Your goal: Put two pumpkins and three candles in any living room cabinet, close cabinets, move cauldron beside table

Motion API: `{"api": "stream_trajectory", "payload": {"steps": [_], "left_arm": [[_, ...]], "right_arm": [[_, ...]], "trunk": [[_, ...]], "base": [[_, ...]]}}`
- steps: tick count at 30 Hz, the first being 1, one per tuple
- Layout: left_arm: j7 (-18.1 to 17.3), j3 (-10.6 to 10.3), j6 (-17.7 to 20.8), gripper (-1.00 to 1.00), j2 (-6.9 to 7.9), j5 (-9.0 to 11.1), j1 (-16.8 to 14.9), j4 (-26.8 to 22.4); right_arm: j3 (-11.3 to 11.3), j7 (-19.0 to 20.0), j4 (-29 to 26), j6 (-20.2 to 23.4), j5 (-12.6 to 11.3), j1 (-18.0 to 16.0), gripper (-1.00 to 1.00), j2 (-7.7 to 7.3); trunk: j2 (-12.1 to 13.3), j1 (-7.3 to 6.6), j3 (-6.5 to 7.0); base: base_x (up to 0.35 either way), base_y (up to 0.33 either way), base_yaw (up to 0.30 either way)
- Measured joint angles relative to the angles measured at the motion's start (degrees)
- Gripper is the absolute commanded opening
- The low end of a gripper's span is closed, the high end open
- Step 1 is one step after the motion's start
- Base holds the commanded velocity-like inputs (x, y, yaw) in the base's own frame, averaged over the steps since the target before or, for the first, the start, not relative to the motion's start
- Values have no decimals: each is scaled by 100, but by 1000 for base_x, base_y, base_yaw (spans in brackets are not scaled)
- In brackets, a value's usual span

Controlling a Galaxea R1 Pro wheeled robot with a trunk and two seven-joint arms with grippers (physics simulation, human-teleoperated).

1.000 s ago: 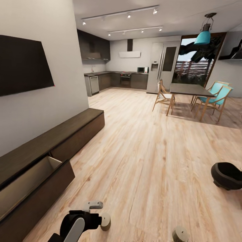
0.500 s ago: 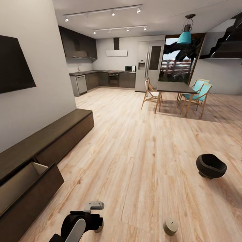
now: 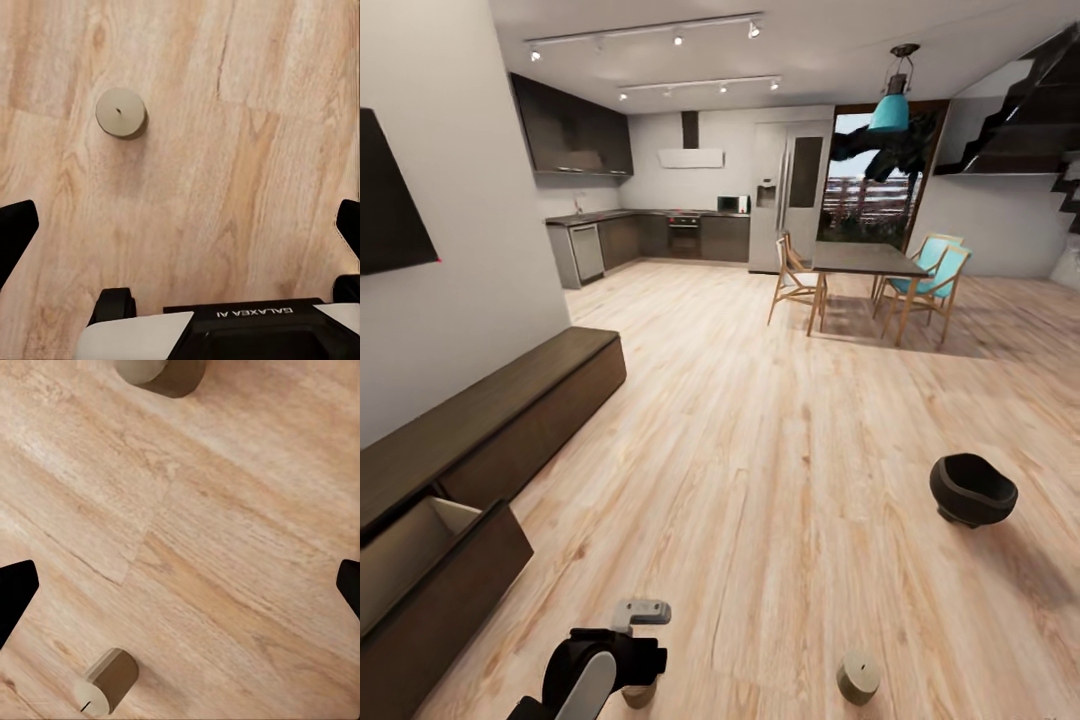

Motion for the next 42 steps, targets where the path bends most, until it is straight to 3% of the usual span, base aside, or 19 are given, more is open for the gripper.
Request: {"api": "stream_trajectory", "payload": {"steps": [14,24,42], "left_arm": [[2,-32,1,100,0,0,0,-1],[2,-28,1,100,0,-1,1,-3],[3,-26,-1,100,1,-9,1,3]], "right_arm": [[0,0,0,-4,0,0,100,-1],[8,1,-4,-1,2,-1,100,1],[8,0,-4,-7,9,-1,100,9]], "trunk": [[0,0,0],[0,0,0],[0,1,0]], "base": [[200,-85,-254],[204,29,-16],[85,-137,0]]}}
